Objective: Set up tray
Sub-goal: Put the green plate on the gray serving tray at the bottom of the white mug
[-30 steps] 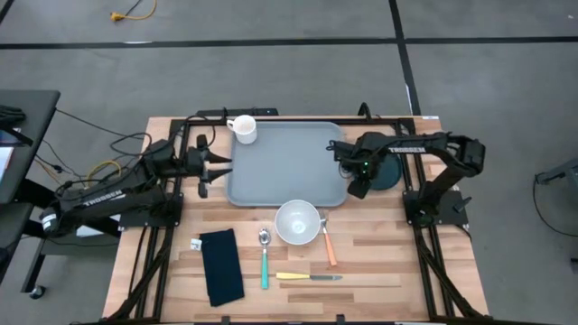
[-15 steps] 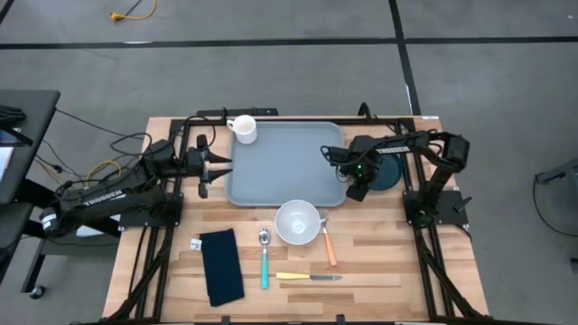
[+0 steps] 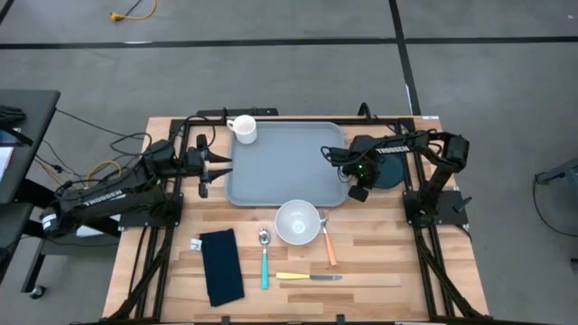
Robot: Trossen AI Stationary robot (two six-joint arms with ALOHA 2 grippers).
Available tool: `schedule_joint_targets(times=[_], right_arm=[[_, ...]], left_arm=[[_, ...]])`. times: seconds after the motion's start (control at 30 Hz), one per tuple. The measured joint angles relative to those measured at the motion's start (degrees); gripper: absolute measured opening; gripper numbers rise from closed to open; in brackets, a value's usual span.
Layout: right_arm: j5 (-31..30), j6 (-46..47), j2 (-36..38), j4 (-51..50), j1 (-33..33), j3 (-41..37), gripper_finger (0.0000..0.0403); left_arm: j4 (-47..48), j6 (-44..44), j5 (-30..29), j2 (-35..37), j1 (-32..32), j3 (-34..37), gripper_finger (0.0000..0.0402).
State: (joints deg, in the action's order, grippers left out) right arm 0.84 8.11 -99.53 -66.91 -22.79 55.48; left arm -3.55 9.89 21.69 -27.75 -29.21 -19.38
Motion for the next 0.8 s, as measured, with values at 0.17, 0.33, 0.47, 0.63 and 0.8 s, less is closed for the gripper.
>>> schedule_joint_targets(times=[0.17, 0.33, 0.47, 0.63, 0.8], right_arm=[[-0.24, 0.94, 1.23, -1.97, -0.66, 0.0, 0.0009], [-1.39, 0.52, 4.83, -5.56, -0.61, 0.0, 0.0007], [-5.24, 0.51, 9.09, -8.14, 0.04, 0.0, 0.0003], [-6.38, -7.64, 14.71, -11.8, 1.25, 0.0, 0.0003], [-8.28, -8.68, 19.52, -11.81, 2.97, 0.27, 0.0002]], left_arm=[[0.06, 0.0, 0.02, 0.0, 0.02, 0.0, 0.0125], [0.09, -1.15, 0.02, 0.0, 0.02, 0.0, 0.0125], [0.03, -0.73, 0.02, 0.0, 0.02, 0.0, 0.0125], [-0.75, -0.81, 0.03, 0.0, 0.02, 0.0, 0.0125], [-3.06, -2.54, 0.06, -0.66, 0.04, 0.0, 0.0125]])
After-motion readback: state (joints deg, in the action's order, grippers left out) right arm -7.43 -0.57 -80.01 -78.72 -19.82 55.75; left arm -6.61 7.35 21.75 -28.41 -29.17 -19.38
